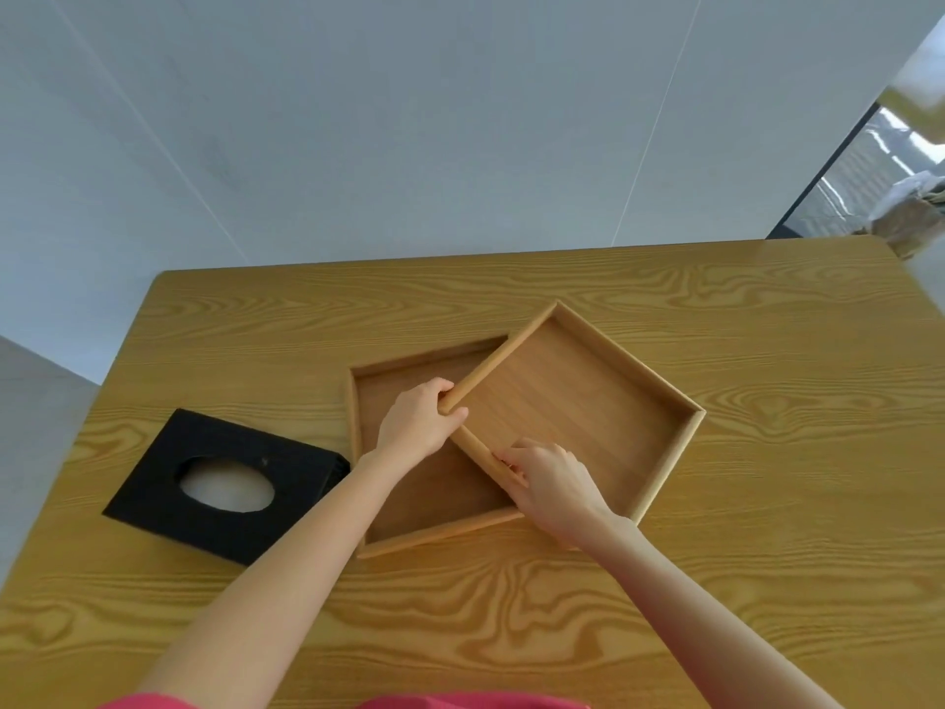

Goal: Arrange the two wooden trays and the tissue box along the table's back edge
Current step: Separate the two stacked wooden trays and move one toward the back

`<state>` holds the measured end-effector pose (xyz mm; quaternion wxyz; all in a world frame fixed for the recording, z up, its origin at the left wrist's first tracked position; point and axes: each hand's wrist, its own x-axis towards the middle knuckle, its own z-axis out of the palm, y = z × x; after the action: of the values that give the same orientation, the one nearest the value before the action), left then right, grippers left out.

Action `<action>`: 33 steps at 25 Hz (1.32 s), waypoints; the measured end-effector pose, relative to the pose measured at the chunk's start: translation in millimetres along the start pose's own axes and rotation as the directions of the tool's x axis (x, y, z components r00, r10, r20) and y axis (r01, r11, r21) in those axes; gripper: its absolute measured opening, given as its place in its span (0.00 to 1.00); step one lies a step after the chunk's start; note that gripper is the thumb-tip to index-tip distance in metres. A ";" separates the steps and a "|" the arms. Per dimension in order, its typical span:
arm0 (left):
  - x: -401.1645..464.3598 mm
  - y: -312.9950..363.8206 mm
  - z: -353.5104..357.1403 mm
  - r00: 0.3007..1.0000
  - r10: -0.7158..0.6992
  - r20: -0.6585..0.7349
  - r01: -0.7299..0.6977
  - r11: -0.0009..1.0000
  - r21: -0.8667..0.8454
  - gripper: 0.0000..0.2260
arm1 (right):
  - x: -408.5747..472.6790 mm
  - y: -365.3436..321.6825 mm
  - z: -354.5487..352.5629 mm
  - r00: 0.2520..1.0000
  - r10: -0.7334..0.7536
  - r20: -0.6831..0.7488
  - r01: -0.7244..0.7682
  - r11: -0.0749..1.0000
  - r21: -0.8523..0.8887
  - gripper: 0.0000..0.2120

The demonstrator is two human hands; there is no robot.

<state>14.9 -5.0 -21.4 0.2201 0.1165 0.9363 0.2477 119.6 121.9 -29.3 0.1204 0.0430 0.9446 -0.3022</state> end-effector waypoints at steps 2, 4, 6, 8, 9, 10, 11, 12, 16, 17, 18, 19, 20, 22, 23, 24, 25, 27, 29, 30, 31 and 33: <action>-12.0 -7.7 3.7 1.000 -0.029 -0.011 0.028 0.998 -0.048 0.18 | -7.7 4.4 -0.8 0.999 -0.042 0.031 0.043 0.999 -0.030 0.14; -26.2 -18.1 9.9 0.996 -0.083 0.006 0.084 0.993 -0.089 0.17 | -14.8 9.6 0.5 0.995 -0.079 0.064 0.084 0.993 -0.084 0.15; -37.7 -27.3 18.1 0.990 -0.136 0.031 0.139 0.982 -0.128 0.18 | -18.6 12.9 1.7 0.992 -0.103 0.070 0.111 0.986 -0.126 0.15; -42.4 -30.7 22.1 0.987 -0.156 0.036 0.160 0.975 -0.152 0.20 | -19.5 13.5 3.1 0.994 -0.089 0.056 0.095 0.989 -0.111 0.15; -43.7 -31.1 22.4 0.987 -0.157 0.037 0.161 0.975 -0.155 0.21 | -20.2 12.7 4.0 0.995 -0.079 0.054 0.083 0.992 -0.092 0.15; -44.4 -31.0 22.2 0.987 -0.156 0.041 0.161 0.974 -0.157 0.23 | -21.4 12.5 4.4 0.997 -0.060 0.051 0.063 0.996 -0.060 0.14; -44.8 -31.1 22.3 0.987 -0.153 0.044 0.158 0.974 -0.161 0.23 | -23.4 13.1 3.6 0.999 -0.039 0.023 0.039 0.999 -0.006 0.13; -45.3 -31.6 22.2 0.987 -0.151 0.045 0.157 0.974 -0.165 0.24 | -25.5 15.1 1.2 0.999 -0.011 -0.041 0.014 0.998 0.061 0.12; -47.4 -34.2 23.5 0.989 -0.142 0.036 0.146 0.976 -0.162 0.23 | -25.8 42.7 -18.3 0.863 0.226 -0.451 -0.144 0.967 0.209 0.18; -47.7 -34.3 23.8 0.989 -0.142 0.033 0.146 0.976 -0.164 0.23 | -25.3 51.9 -22.1 0.827 0.317 -0.465 -0.235 0.945 0.227 0.21; -48.2 -34.4 23.8 0.989 -0.144 0.031 0.147 0.975 -0.167 0.23 | -25.2 60.3 -23.6 0.807 0.400 -0.435 -0.324 0.915 0.241 0.23; -48.2 -34.8 24.4 0.989 -0.144 0.028 0.147 0.975 -0.170 0.23 | -25.7 66.9 -23.3 0.800 0.457 -0.388 -0.387 0.888 0.247 0.24; -47.6 -35.5 24.7 0.989 -0.145 0.025 0.147 0.974 -0.173 0.23 | -26.2 71.4 -21.8 0.804 0.481 -0.350 -0.413 0.875 0.253 0.24; -46.5 -37.2 25.1 0.988 -0.153 0.017 0.153 0.969 -0.192 0.23 | -26.9 76.2 -18.5 0.816 0.466 -0.341 -0.384 0.879 0.283 0.24; -46.7 -37.9 25.8 0.987 -0.158 0.011 0.157 0.966 -0.207 0.23 | -26.8 77.4 -17.4 0.816 0.454 -0.358 -0.361 0.884 0.298 0.24; -47.4 -38.5 26.7 0.986 -0.166 0.008 0.164 0.962 -0.220 0.23 | -26.1 78.2 -16.8 0.809 0.452 -0.376 -0.350 0.884 0.308 0.23; -48.0 -39.3 27.9 0.985 -0.171 0.001 0.166 0.959 -0.228 0.23 | -24.8 79.3 -16.2 0.797 0.463 -0.387 -0.354 0.878 0.321 0.23; -48.7 -39.9 28.3 0.984 -0.178 -0.008 0.172 0.958 -0.232 0.23 | -20.5 81.3 -17.1 0.771 0.516 -0.373 -0.380 0.843 0.380 0.22; -45.2 -38.1 27.4 0.985 -0.172 -0.024 0.162 0.960 -0.228 0.22 | -12.5 85.1 -22.3 0.756 0.570 -0.321 -0.399 0.791 0.464 0.20; -43.2 -35.2 27.1 0.987 -0.158 -0.033 0.147 0.966 -0.213 0.22 | -8.5 87.5 -26.3 0.751 0.590 -0.298 -0.408 0.768 0.493 0.19; -40.9 -31.3 27.3 0.990 -0.137 -0.045 0.126 0.973 -0.192 0.21 | -4.6 90.4 -30.8 0.743 0.606 -0.283 -0.418 0.751 0.511 0.19; -35.3 -20.9 27.0 0.992 -0.113 -0.053 0.102 0.978 -0.181 0.21 | 3.5 96.3 -41.6 0.724 0.633 -0.275 -0.423 0.722 0.547 0.19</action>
<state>56.2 -23.2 -40.8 0.2130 0.0379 0.9218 0.3216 122.6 224.4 -51.4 -0.0282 0.4124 0.7952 -0.4437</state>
